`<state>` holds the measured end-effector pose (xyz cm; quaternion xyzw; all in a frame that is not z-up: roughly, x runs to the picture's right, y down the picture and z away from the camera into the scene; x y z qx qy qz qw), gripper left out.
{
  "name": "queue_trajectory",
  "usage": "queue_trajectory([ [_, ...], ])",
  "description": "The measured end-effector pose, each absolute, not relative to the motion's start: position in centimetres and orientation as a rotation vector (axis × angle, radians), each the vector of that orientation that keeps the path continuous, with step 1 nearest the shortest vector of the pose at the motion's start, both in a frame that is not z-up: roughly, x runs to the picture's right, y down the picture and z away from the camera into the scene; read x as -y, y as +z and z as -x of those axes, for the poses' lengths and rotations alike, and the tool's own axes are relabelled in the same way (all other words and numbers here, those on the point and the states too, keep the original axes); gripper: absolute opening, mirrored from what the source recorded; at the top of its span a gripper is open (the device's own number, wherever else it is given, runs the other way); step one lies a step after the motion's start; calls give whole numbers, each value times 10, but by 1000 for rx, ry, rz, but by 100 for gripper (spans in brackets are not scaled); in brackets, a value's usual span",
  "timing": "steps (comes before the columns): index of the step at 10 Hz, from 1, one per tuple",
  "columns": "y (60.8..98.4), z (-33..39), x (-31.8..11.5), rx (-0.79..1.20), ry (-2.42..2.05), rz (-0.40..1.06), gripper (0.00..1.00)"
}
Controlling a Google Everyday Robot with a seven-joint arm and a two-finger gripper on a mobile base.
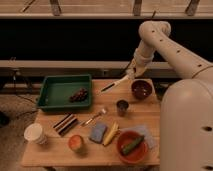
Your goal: Place brush in table surface
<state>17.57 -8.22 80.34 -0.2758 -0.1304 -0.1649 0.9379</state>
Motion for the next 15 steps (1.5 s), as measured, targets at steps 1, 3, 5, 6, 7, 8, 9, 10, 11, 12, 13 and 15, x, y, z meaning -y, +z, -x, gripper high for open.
queue_trajectory([
  [1, 807, -173, 82, 273, -338, 564, 0],
  [3, 816, -162, 78, 297, -349, 568, 0],
  [5, 828, -156, 65, 308, -367, 583, 0],
  [6, 838, -154, 55, 311, -371, 595, 0],
  [7, 850, -152, 43, 314, -373, 611, 0],
  [8, 858, -148, 35, 319, -376, 622, 0],
  [9, 862, -147, 31, 321, -377, 629, 0],
  [10, 868, -144, 26, 322, -381, 639, 0],
  [11, 872, -142, 22, 323, -384, 646, 0],
  [12, 878, -139, 17, 323, -388, 655, 0],
  [13, 883, -136, 13, 325, -392, 663, 2],
  [15, 896, -127, 4, 334, -405, 689, 20],
])
